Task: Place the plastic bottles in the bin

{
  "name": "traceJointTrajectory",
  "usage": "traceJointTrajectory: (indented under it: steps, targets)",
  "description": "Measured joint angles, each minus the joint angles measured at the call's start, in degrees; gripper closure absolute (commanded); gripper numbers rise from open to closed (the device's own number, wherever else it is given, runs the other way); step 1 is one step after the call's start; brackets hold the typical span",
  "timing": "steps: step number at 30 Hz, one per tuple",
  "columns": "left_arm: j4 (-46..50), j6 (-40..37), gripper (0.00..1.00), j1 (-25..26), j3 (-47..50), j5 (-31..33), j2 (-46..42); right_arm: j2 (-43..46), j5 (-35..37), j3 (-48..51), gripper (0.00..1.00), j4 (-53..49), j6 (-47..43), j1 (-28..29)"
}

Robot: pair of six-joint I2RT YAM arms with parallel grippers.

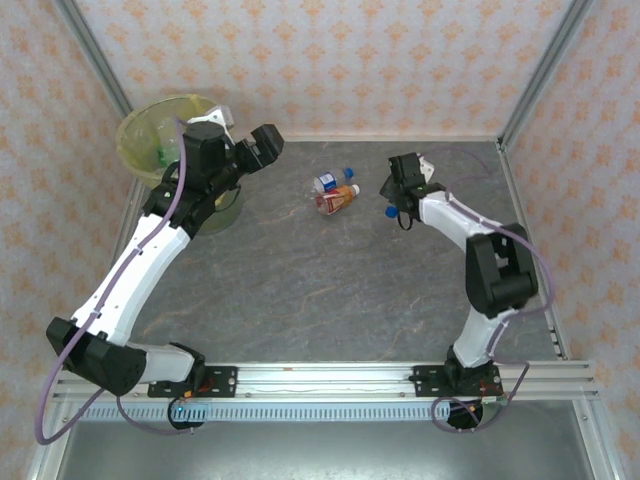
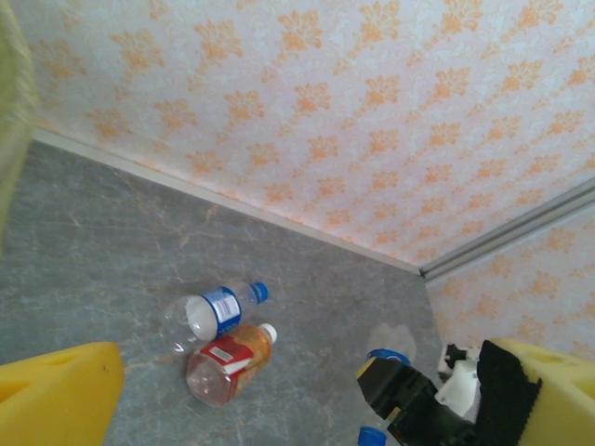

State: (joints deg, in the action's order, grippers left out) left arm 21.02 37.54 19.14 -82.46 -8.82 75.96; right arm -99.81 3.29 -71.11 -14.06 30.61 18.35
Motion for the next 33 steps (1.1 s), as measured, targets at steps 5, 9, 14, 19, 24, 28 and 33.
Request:
traceJointTrajectory:
  steps: [5, 9, 14, 19, 24, 28, 33]
  targets:
    - [-1.7, 1.7, 0.04, 0.0, 0.0, -3.0, 1.0, 11.8, 1.3, 5.5, 0.54, 0.3, -0.7, 3.9]
    - [-3.5, 2.8, 0.06, 0.0, 0.5, -5.4, 1.0, 18.8, 2.6, 7.9, 0.55, -0.1, -1.1, 6.7]
    - [-5.3, 3.6, 0.07, 0.0, 2.3, -8.9, 1.0, 25.2, 5.6, 8.5, 0.55, -0.7, -1.7, 12.0]
    - [-6.3, 4.7, 0.09, 0.0, 3.4, -12.1, 1.0, 28.6, 8.9, 8.5, 0.55, -1.8, -2.4, 18.5]
    - [-7.9, 4.9, 0.10, 0.5, 3.5, -15.1, 1.0, 29.6, 12.0, 7.8, 0.55, -2.7, -3.8, 24.5]
    - [-8.9, 5.1, 0.11, 1.1, 3.5, -17.4, 1.0, 29.8, 14.2, 6.6, 0.55, -2.8, -5.6, 28.4]
    - [-10.1, 5.7, 0.11, 2.1, 3.4, -20.0, 1.3, 30.5, 16.4, 6.3, 0.55, -2.6, -8.2, 32.1]
